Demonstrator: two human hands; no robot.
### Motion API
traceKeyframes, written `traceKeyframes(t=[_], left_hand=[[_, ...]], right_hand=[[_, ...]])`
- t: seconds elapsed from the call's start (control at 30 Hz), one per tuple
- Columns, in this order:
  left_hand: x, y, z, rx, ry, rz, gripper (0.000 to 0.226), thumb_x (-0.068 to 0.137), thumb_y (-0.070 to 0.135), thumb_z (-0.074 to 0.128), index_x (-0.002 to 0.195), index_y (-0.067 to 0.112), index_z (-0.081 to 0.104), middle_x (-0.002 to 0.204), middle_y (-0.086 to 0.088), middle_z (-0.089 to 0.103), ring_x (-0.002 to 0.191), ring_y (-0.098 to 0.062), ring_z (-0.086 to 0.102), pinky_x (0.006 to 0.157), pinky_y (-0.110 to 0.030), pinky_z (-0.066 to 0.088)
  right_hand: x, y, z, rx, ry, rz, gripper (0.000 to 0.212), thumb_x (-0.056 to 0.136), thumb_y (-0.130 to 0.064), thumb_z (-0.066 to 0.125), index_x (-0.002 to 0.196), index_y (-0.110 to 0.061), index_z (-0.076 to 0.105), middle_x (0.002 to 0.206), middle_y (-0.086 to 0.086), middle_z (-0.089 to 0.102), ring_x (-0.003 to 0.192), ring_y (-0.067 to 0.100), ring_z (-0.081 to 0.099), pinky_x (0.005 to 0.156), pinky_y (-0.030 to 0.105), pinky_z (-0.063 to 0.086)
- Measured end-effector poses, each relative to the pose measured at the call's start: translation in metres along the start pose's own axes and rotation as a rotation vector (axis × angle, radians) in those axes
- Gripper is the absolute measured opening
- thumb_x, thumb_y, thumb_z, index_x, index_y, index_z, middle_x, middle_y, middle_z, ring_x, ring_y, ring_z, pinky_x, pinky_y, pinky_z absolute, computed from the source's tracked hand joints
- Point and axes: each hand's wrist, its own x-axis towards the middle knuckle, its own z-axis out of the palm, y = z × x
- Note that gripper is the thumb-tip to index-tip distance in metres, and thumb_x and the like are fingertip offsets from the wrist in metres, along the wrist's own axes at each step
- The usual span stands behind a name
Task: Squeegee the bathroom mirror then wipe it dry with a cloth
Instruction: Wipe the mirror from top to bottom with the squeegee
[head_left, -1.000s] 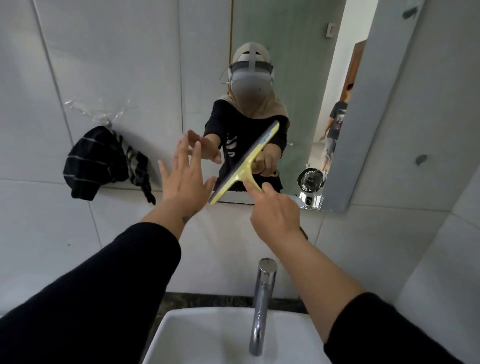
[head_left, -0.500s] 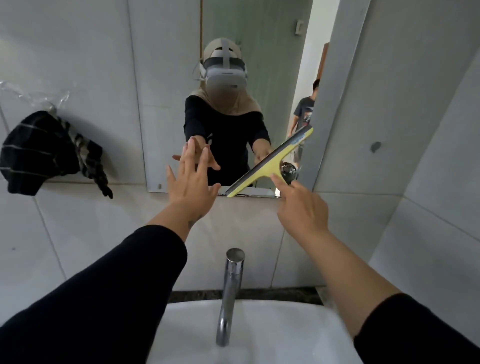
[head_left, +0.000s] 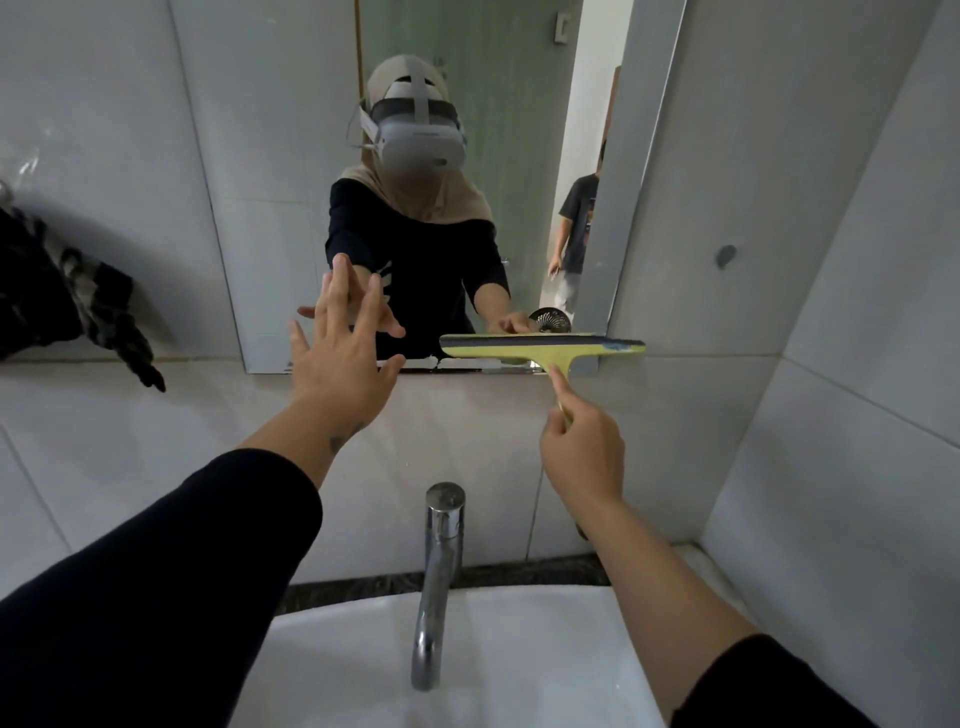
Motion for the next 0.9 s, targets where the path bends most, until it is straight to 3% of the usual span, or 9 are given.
traceKeyframes(t=[0.13,0.3,0.47,0.67,0.8,0.9], left_hand=[[0.000,-0.006,0.001,-0.010,0.027,0.030,0.079,0.091,0.039,0.052,0.151,0.025,0.003,0.157,-0.004,-0.022,0.146,-0.029,-0.004,0.113,-0.060,0.007],[-0.005,-0.023,0.000,0.000,0.054,0.027,0.074,0.093,0.037,0.051,0.150,0.022,0.006,0.159,-0.004,-0.015,0.147,-0.027,-0.002,0.113,-0.059,0.005],[-0.015,-0.045,-0.006,0.042,0.036,0.000,0.074,0.093,0.038,0.048,0.151,0.021,0.006,0.158,-0.002,-0.017,0.147,-0.027,-0.001,0.114,-0.058,0.005],[-0.026,-0.051,-0.005,0.048,0.000,-0.025,0.073,0.095,0.042,0.043,0.151,0.022,0.001,0.159,-0.003,-0.017,0.147,-0.026,-0.001,0.114,-0.059,0.005],[-0.041,-0.058,-0.010,0.068,-0.063,-0.064,0.073,0.095,0.043,0.042,0.151,0.021,0.000,0.158,-0.004,-0.018,0.146,-0.025,-0.007,0.114,-0.058,0.004],[-0.045,-0.045,-0.011,0.058,-0.099,-0.034,0.072,0.095,0.042,0.043,0.151,0.021,0.002,0.158,-0.003,-0.017,0.146,-0.024,-0.008,0.115,-0.057,0.003]], right_hand=[[-0.015,-0.007,0.020,0.148,0.011,0.079,0.051,0.096,-0.007,0.043,0.141,-0.031,0.043,0.061,0.001,0.049,0.050,0.009,0.036,0.043,0.019,0.031],[-0.031,-0.028,0.045,0.243,0.010,0.112,0.049,0.097,-0.007,0.042,0.140,-0.029,0.045,0.062,-0.008,0.050,0.048,0.008,0.036,0.040,0.014,0.030],[-0.044,-0.051,0.064,0.240,-0.005,0.104,0.049,0.097,-0.008,0.043,0.142,-0.028,0.043,0.060,0.000,0.048,0.047,0.007,0.032,0.043,0.015,0.026],[-0.052,-0.059,0.078,0.082,-0.057,0.033,0.052,0.096,-0.012,0.041,0.144,-0.031,0.038,0.071,0.006,0.052,0.063,0.017,0.046,0.056,0.028,0.035],[-0.061,-0.060,0.069,-0.095,-0.190,0.004,0.052,0.096,-0.011,0.039,0.144,-0.033,0.039,0.090,0.008,0.062,0.077,0.023,0.056,0.062,0.031,0.043],[-0.058,-0.054,0.053,-0.233,-0.268,-0.023,0.055,0.095,-0.010,0.044,0.144,-0.034,0.037,0.092,0.006,0.061,0.071,0.021,0.054,0.057,0.029,0.039]])
